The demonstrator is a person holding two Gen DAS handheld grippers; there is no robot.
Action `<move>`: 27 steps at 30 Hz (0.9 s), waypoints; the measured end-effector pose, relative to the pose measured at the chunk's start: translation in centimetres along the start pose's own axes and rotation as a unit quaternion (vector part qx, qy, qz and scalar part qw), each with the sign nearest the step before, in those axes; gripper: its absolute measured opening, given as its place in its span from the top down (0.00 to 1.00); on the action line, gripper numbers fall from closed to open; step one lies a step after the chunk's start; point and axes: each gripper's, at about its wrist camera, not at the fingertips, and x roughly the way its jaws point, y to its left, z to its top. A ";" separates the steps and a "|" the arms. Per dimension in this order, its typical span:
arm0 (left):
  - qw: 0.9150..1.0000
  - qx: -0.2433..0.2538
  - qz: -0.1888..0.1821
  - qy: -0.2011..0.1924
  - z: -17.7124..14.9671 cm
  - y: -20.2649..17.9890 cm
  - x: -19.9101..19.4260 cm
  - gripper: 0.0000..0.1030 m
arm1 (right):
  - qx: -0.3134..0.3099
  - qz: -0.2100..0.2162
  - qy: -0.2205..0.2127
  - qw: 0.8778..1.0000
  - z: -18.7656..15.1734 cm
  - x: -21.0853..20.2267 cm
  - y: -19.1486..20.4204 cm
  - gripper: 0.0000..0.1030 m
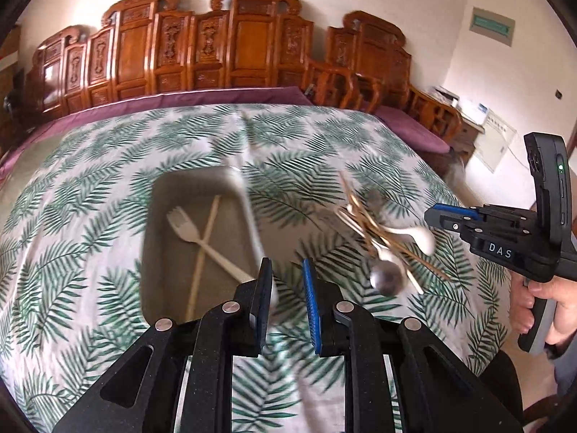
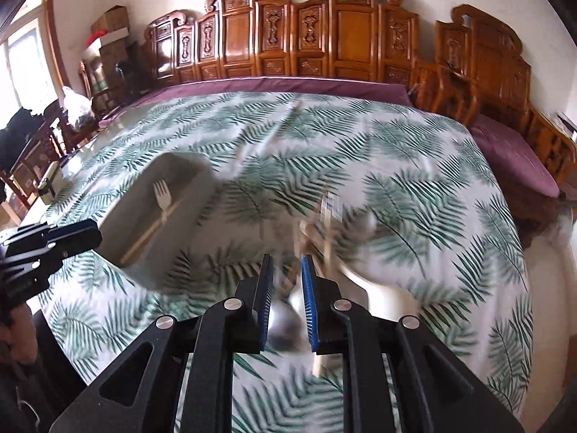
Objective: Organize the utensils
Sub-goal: 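Lower the white fork into the grey tray and open the right tool, then grasp another wooden chopstick with the right tool while the left reaches toward the metal spoon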
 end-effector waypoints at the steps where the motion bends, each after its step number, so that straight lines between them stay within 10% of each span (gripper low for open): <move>1: 1.000 0.003 -0.002 0.003 -0.1 -0.4 0.2 0.84 | 0.000 -0.001 0.000 1.000 -0.5 -0.1 -0.6 0.80; 27: 0.997 0.044 -0.006 0.064 -2.1 -6.5 5.2 0.84 | -0.012 0.026 0.067 0.997 -3.9 6.3 -4.7 0.72</move>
